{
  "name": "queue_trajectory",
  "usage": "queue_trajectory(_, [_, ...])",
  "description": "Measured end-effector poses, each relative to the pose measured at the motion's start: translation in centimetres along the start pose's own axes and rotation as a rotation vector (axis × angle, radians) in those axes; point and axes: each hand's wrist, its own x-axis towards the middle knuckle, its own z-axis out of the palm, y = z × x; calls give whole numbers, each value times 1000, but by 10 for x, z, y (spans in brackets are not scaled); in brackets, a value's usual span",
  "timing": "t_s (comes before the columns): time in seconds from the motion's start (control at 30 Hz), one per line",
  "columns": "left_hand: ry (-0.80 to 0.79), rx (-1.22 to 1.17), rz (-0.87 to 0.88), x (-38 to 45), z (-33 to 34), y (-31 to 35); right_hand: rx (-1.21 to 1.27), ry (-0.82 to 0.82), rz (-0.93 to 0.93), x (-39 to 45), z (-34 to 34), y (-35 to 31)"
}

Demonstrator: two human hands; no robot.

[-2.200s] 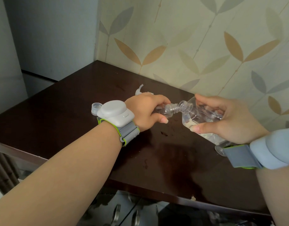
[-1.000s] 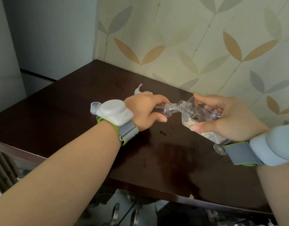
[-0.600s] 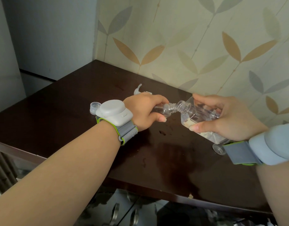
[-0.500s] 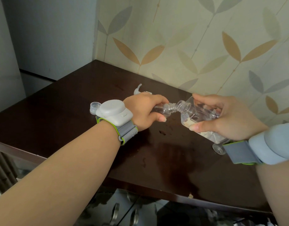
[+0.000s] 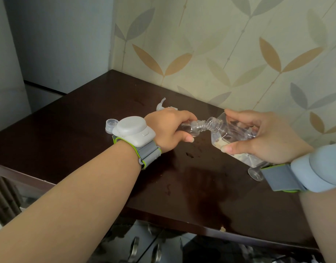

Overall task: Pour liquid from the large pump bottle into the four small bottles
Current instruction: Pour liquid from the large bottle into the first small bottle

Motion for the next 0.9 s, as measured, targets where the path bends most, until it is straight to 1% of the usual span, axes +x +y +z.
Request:
queue_trajectory(0.47, [1,-1,-2,0,-2,2,-25,-12,13,0,-2,-2])
queue_trajectory(0.9, [9,-2,2,-1,-1,1,17,-6,22,-1,-1,0])
